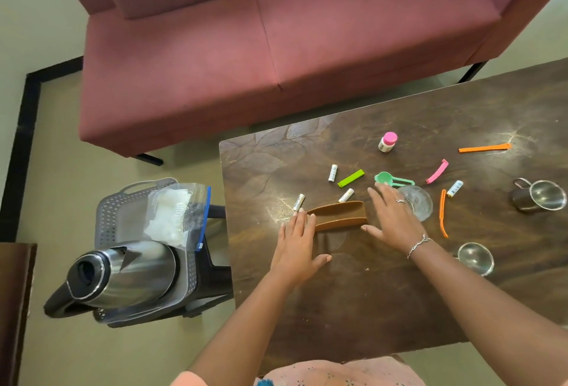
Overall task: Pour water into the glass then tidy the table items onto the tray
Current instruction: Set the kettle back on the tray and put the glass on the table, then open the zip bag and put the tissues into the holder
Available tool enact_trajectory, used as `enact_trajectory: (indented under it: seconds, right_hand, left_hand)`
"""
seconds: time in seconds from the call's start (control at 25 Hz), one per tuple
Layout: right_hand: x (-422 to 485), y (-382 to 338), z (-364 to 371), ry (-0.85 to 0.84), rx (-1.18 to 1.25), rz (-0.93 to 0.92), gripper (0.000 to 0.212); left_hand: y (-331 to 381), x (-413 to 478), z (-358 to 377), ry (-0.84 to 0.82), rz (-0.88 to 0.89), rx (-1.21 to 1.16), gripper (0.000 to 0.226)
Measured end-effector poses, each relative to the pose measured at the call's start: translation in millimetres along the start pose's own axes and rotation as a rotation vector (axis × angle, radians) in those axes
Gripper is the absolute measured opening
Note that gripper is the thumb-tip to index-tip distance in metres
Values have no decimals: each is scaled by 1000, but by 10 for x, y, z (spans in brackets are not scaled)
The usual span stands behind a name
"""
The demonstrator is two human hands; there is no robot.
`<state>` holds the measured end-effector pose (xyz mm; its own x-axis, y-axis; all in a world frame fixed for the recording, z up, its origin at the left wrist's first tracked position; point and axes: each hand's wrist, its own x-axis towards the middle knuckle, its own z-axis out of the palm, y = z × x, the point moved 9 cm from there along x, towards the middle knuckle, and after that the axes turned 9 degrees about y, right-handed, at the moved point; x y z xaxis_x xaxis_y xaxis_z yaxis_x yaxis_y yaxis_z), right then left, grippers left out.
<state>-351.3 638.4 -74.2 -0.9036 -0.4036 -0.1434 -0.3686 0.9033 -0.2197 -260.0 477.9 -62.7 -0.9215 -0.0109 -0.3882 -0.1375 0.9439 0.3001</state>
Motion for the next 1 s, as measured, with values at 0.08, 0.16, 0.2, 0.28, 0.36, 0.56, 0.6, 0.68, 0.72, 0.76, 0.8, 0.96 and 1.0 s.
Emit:
enact_trajectory:
  seconds: [0.08, 0.16, 0.2, 0.28, 0.36, 0.56, 0.6, 0.68, 0.72, 0.76, 0.8, 0.96, 1.0]
  right_hand:
    - [-20, -259, 35, 12, -29, -48, 84]
    - [-24, -519, 84, 12, -39, -93, 85]
    - [-21, -638, 95, 19, -32, -108, 85]
    - [27, -982, 101, 41, -15, -157, 84]
    - [95, -1321, 143, 50, -9, -211, 83]
    - [262, -2089, 344, -27, 20, -284, 78]
    - [296, -2243, 363, -34, 34, -298, 77]
    - [373, -2538, 394, -64, 103, -312, 74]
    - [412, -2684, 412, -90, 156, -308, 73]
    - [454, -2830, 427, -116, 212, -303, 71]
    - [499, -2977, 458, -141, 268, -301, 69]
    - [726, -3366, 836, -365, 604, -60, 55]
    - [765, -3407, 973, -441, 737, 96, 51]
  left_hand:
    - [-189, -119, -55, 14, -16, 7, 84]
    - [-390, -256, -106, 23, -42, 0, 83]
    - [-490, -316, -131, 29, -62, -15, 83]
    - [-792, -427, -204, 46, -111, -38, 83]
    - [-1107, -527, -255, 46, -165, -48, 86]
    - [-1850, -769, -411, 97, -295, -141, 91]
    - [-1996, -805, -429, 105, -321, -166, 87]
    - [-2264, -848, -461, 122, -356, -205, 86]
    - [-2386, -860, -477, 134, -369, -221, 87]
    - [-2492, -871, -494, 143, -380, -239, 87]
    - [-2584, -880, -509, 147, -388, -251, 87]
    - [-2825, -829, -539, 134, -390, -283, 85]
    - [-2864, -804, -536, 124, -387, -300, 85]
